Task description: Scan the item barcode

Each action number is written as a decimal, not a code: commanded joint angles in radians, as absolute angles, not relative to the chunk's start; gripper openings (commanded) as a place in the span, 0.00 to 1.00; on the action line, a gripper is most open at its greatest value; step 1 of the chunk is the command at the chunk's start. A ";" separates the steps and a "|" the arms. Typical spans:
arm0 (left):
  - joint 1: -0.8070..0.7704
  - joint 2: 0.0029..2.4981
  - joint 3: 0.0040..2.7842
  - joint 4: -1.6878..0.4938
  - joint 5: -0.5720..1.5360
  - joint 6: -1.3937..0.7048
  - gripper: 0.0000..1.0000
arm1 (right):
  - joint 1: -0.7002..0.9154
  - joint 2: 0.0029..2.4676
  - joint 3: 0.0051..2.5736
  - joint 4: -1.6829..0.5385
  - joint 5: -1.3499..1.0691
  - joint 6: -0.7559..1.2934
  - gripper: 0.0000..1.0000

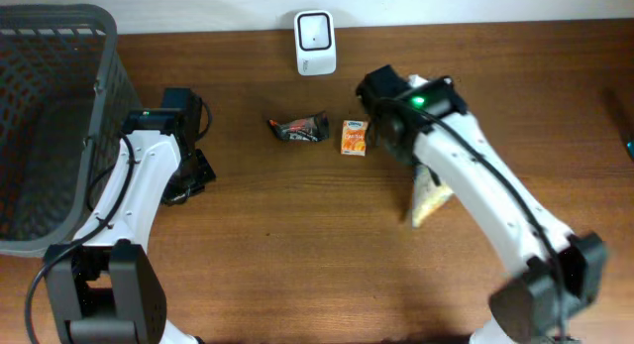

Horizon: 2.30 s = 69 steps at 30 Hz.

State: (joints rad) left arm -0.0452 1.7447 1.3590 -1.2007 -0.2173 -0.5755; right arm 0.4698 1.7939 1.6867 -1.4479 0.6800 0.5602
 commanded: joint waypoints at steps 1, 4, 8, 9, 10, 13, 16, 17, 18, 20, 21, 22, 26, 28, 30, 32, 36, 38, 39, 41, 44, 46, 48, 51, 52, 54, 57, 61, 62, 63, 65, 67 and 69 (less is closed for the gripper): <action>-0.041 1.742 1.356 -1.198 -0.221 -0.574 0.13 | 0.530 1.913 1.687 -1.447 0.658 0.640 0.04; -0.041 1.742 1.356 -1.194 -0.216 -0.574 0.11 | 0.649 1.986 1.687 -1.396 0.634 0.671 0.04; -0.041 1.742 1.356 -1.178 -0.170 -0.574 0.00 | 0.779 1.988 1.699 -1.280 0.577 0.671 0.04; -0.041 1.742 1.356 -1.174 -0.152 -0.574 0.00 | 0.788 1.988 1.706 -1.273 0.577 0.671 0.04; -0.041 1.742 1.352 -1.171 -0.137 -0.574 0.00 | 0.786 1.988 1.717 -1.274 0.575 0.672 0.04; -0.057 1.746 1.268 -1.108 0.036 -0.481 0.00 | 0.733 1.987 1.821 -1.339 0.566 0.675 0.04; -0.084 1.746 1.169 -0.981 0.277 -0.412 0.00 | 0.684 1.987 1.942 -1.417 0.495 0.652 0.04; -0.105 1.746 1.131 -0.915 0.379 -0.402 0.00 | 0.677 1.987 1.964 -1.419 0.439 0.625 0.04; -0.132 1.746 1.105 -0.850 0.469 -0.402 0.00 | 0.677 1.987 1.965 -1.418 0.412 0.621 0.04; -0.183 1.746 1.092 -0.772 0.560 -0.403 0.00 | 0.675 1.987 1.962 -1.402 0.326 0.621 0.04; -0.207 1.746 1.092 -0.742 0.573 -0.411 0.00 | 0.672 1.987 1.962 -1.381 0.274 0.621 0.04; -0.221 1.747 1.092 -0.725 0.572 -0.424 0.00 | 0.668 1.987 1.962 -1.349 0.200 0.606 0.04; -0.227 1.750 1.090 -0.692 0.572 -0.432 0.00 | 0.667 1.987 1.928 -1.209 -0.024 0.558 0.04; -0.228 1.759 1.090 -0.682 0.572 -0.432 0.00 | 0.667 1.987 1.921 -1.165 -0.104 0.559 0.04; -0.227 1.782 1.090 -0.659 0.570 -0.432 0.00 | 0.664 1.987 1.923 -1.135 -0.153 0.562 0.04; -0.227 1.816 1.090 -0.636 0.569 -0.432 0.00 | 0.652 1.987 1.923 -1.125 -0.207 0.561 0.04; -0.227 1.863 1.090 -0.557 0.564 -0.432 0.00 | 0.628 1.973 1.948 -1.103 -0.285 0.554 0.04; -0.227 1.863 1.091 -0.506 0.562 -0.432 0.00 | 0.625 1.956 1.959 -1.103 -0.284 0.554 0.04; -0.227 1.863 1.091 -0.480 0.561 -0.432 0.00 | 0.627 1.946 1.960 -1.103 -0.284 0.554 0.04; -0.227 1.863 1.091 -0.403 0.561 -0.433 0.00 | 0.630 1.942 1.960 -1.119 -0.289 0.554 0.04; -0.227 1.863 1.091 -0.289 0.546 -0.432 0.00 | 0.630 1.942 1.960 -1.155 -0.321 0.529 0.04; -0.226 1.863 1.091 -0.246 0.520 -0.432 0.00 | 0.630 1.942 1.960 -1.188 -0.327 0.527 0.08; -0.225 1.863 1.091 -0.200 0.508 -0.432 0.00 | 0.639 1.942 1.957 -1.232 -0.329 0.527 0.16; -0.187 1.860 1.099 -0.184 0.471 -0.431 0.00 | 0.666 1.942 1.925 -1.222 -0.330 0.532 0.17; -0.157 1.853 1.111 -0.204 0.442 -0.423 0.00 | 0.672 1.942 1.917 -1.215 -0.332 0.532 0.18; -0.102 1.832 1.157 -0.271 0.402 -0.368 0.00 | 0.682 1.948 1.915 -1.214 -0.333 0.535 0.18; -0.030 1.788 1.274 -0.421 0.338 -0.295 0.04 | 0.710 1.979 1.914 -1.192 -0.334 0.536 0.30; -0.032 1.750 1.333 -0.505 0.274 -0.289 0.19 | 0.725 1.989 1.914 -1.187 -0.260 0.528 0.66; -0.032 1.748 1.333 -0.516 0.248 -0.289 0.25 | 0.712 1.988 1.915 -1.201 -0.212 0.528 0.72; -0.033 1.748 1.333 -0.530 0.223 -0.289 0.33 | 0.683 1.987 1.915 -1.222 -0.181 0.528 0.78; -0.032 1.748 1.333 -0.556 0.136 -0.290 0.56 | 0.630 1.987 1.914 -1.240 -0.179 0.556 0.82; -0.032 1.748 1.333 -0.579 0.014 -0.342 0.63 | 0.607 1.989 1.901 -1.222 -0.152 0.646 0.93; -0.031 1.748 1.332 -0.619 -0.076 -0.412 0.86 | 0.612 1.989 1.837 -1.157 -0.077 0.812 0.99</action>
State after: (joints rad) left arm -0.0322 1.7687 1.3205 -0.5877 0.0746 -0.3332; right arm 0.5968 1.9804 1.9079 -1.2083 -0.1711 0.6270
